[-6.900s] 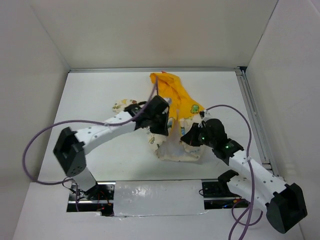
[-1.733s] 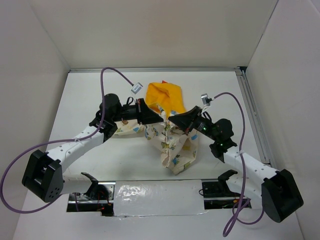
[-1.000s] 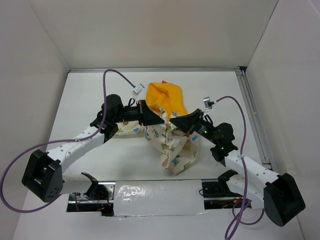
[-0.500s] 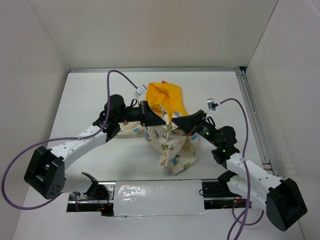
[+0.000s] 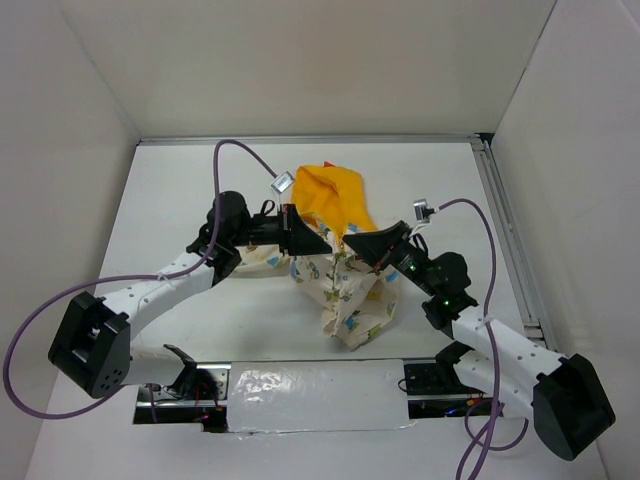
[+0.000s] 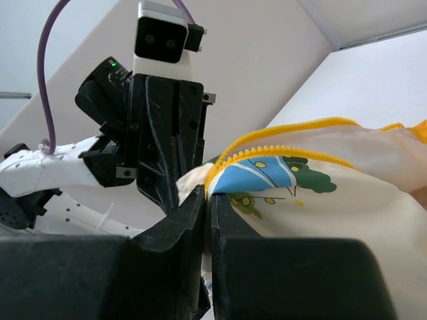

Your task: Zip up the jacket

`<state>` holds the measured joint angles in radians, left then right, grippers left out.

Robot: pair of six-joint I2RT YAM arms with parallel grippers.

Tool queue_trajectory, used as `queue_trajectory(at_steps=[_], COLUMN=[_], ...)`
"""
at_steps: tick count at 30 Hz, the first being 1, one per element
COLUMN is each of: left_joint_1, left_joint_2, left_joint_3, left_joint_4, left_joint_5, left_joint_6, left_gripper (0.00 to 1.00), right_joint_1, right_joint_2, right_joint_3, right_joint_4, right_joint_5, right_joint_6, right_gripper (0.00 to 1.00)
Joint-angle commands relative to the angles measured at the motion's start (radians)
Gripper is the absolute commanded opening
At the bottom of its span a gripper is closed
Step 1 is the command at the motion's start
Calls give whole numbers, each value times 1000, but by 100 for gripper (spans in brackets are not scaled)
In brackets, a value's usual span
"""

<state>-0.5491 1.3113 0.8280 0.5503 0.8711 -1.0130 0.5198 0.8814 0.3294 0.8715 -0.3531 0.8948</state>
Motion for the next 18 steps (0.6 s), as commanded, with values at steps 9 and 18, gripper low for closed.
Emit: queue_trajectory(at_steps=[9,18], left_joint_1=[-67,-143], left_joint_2=[34,-41], left_joint_3=[48,43], left_joint_4=[54,-267], left_joint_5=[232,20], left_joint_6=[54,273], left_gripper=[0,0], right_joint_1=[8,-29], right_joint_2=[10,-61], right_joint_3=[26,82], right_joint_4=[123,11], right_joint_5=[6,52], right_joint_6=[0,-1], right_gripper=[0,0])
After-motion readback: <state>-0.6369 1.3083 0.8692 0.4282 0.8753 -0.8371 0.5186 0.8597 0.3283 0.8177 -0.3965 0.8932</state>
